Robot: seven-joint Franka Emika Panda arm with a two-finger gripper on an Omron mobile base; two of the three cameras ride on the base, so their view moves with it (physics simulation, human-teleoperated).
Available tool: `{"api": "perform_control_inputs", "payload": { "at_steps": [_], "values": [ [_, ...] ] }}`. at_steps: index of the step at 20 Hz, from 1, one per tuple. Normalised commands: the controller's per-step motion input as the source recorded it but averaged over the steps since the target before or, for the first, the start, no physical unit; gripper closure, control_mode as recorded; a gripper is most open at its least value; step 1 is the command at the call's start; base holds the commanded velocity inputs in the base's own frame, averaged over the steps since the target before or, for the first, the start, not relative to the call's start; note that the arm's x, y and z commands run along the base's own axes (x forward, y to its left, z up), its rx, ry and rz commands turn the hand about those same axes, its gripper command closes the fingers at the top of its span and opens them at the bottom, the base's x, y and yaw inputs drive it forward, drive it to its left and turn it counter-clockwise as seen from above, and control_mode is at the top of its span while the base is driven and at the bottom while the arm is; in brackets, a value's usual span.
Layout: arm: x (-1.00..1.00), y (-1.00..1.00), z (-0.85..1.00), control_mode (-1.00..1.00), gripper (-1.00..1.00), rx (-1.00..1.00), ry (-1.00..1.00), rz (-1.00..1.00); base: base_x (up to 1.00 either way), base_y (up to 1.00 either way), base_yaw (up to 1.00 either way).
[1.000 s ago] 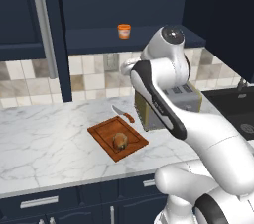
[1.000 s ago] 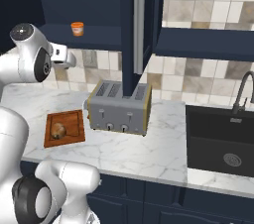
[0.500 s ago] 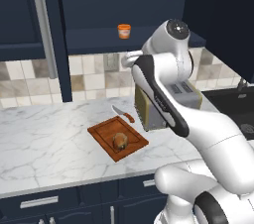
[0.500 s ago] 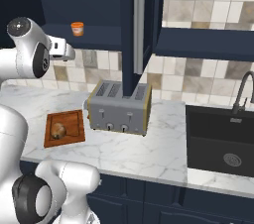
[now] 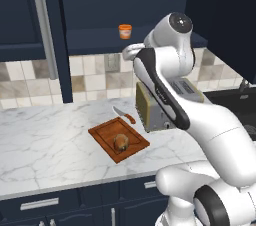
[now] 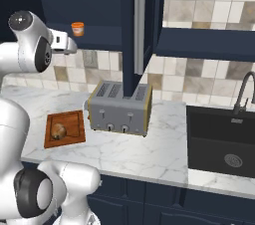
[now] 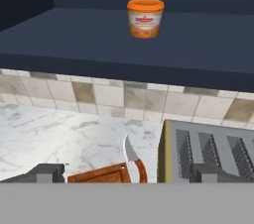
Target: Pick the bread, place it on the cutting board, pick the jam, place it on the counter, and close the cabinet.
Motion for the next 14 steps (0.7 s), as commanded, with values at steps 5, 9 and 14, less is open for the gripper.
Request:
{"api": "perform_control_inputs", "payload": {
  "at_steps": [5,9,14],
  "values": [
    [0.23,-0.08,0.11,-1.00,-1.00,0.00,-0.05,0.00,0.00,0.00,0.00],
    [0.29,-0.03,0.11,-1.00,-1.00,0.00,-0.02,0.00,0.00,0.00,0.00],
    [0.25,0.00,0.15,-1.00,-1.00,0.00,-0.01,0.00,0.00,0.00,0.00]
  ]
}}
